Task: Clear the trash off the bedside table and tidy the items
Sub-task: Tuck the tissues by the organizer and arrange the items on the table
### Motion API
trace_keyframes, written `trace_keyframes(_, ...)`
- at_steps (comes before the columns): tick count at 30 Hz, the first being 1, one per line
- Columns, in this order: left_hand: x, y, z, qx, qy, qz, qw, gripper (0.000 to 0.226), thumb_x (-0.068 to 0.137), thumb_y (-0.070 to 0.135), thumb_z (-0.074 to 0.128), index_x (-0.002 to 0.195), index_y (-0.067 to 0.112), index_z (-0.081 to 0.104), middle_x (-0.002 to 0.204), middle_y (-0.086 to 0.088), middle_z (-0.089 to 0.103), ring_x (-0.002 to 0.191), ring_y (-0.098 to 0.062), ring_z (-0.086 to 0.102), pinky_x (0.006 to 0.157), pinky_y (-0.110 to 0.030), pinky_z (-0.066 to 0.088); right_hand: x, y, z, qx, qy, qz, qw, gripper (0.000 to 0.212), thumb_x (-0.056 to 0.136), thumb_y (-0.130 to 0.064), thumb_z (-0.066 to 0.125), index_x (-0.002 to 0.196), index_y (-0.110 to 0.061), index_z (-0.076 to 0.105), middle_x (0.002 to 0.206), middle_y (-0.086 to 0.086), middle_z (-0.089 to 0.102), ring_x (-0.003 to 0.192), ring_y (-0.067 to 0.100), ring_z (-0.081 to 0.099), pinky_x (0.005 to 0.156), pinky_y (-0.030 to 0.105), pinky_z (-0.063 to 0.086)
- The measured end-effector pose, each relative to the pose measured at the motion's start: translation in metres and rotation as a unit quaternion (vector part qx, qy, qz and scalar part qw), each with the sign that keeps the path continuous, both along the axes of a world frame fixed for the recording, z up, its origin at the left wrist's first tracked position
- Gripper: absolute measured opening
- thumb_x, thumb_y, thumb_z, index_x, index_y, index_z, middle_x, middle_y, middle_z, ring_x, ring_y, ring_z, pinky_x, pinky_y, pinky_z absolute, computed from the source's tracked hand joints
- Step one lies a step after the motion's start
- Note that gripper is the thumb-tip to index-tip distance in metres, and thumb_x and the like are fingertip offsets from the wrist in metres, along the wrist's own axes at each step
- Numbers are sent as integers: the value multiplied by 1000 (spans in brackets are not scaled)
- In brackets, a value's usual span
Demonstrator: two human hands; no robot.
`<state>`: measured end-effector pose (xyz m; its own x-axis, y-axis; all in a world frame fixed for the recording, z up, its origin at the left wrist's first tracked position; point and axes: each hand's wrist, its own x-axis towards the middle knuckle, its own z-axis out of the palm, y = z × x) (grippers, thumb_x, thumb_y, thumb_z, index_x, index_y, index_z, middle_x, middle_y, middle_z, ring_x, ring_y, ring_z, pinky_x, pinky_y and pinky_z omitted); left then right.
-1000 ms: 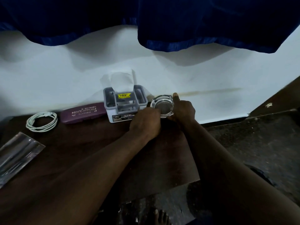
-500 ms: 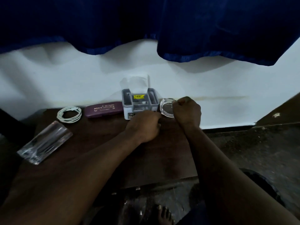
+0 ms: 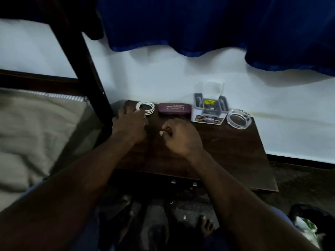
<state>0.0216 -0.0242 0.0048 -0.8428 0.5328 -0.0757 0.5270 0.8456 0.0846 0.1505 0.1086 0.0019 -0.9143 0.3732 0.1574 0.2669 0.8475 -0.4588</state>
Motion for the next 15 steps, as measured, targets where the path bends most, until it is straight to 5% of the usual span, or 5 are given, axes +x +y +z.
trace_keyframes(5,-25,-39,-16,-28,-71,32,997,71,87,36,73,144,22,34,136,-22,52,121,-47,56,97,-54,51,-29,-30,1,10,1,38,999,22,86,-35,69,106,-25,70,104,1,69,97,25,68,83,36,56)
trace_keyframes(10,-46,-52,-22,33,-122,15,992,73,77,43,82,136,19,46,126,-20,62,111,-42,63,85,-39,51,-49,-41,-2,39,-8,50,998,28,86,-33,67,112,-23,66,114,3,67,108,29,63,87,38,53)
trace_keyframes(15,-50,-37,-1,100,-110,-4,989,61,68,59,69,117,23,65,112,-9,72,102,-32,69,75,-29,47,-50,-24,-5,47,-11,51,998,65,83,-30,76,142,-25,50,141,4,56,128,32,51,104,45,48)
